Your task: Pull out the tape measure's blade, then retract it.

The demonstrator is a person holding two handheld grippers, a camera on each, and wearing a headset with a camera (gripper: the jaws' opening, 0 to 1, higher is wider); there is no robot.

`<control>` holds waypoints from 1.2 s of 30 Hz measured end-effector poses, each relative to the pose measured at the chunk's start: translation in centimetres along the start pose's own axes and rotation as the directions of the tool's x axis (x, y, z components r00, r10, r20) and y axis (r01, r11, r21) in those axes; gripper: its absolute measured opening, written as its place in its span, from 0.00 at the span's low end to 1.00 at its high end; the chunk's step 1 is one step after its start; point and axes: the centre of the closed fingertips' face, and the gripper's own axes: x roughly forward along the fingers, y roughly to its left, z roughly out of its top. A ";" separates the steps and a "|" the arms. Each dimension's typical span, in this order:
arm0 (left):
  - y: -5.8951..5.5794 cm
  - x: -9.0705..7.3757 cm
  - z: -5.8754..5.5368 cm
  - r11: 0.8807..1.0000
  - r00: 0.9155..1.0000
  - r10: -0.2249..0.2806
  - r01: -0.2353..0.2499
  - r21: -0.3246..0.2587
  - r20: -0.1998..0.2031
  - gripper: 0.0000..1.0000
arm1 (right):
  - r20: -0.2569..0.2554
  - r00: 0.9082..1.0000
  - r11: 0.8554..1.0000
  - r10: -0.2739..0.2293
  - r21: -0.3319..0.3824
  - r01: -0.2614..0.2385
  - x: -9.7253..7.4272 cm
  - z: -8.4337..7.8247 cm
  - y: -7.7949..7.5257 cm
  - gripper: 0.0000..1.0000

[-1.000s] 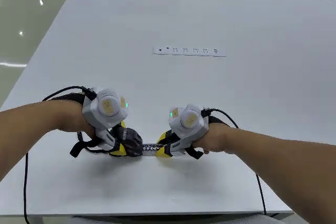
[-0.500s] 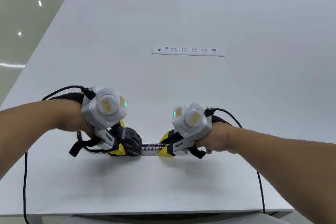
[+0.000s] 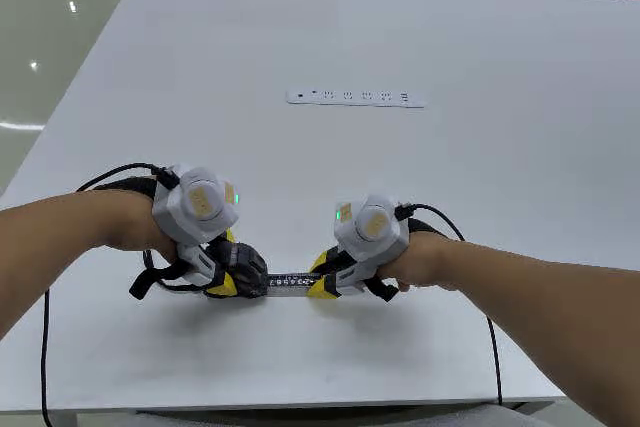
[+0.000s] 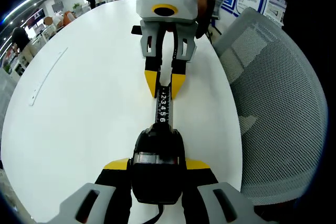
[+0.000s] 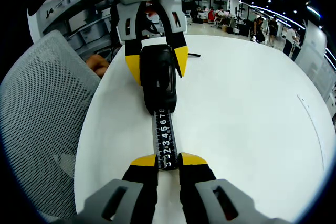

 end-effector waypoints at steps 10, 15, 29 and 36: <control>0.0 0.0 0.0 1.000 1.000 0.003 -0.003 0.000 -0.002 0.33 | -0.011 1.000 1.000 -0.003 0.004 0.003 -0.3 -0.4 -0.1 0.13; 0.1 0.0 -0.1 1.000 1.000 0.003 -0.003 -0.001 -0.002 0.33 | -0.014 1.000 1.000 -0.005 0.009 0.006 -0.6 -0.7 -0.2 0.13; 0.1 0.1 -0.1 1.000 1.000 0.001 -0.001 -0.003 0.000 0.33 | -0.028 1.000 1.000 -0.012 0.016 0.012 -1.4 -1.6 -0.4 0.13; 0.1 0.0 0.0 1.000 1.000 0.003 -0.003 -0.004 0.001 0.33 | -0.031 0.999 1.000 -0.015 0.019 0.016 -1.8 -2.0 -0.5 0.13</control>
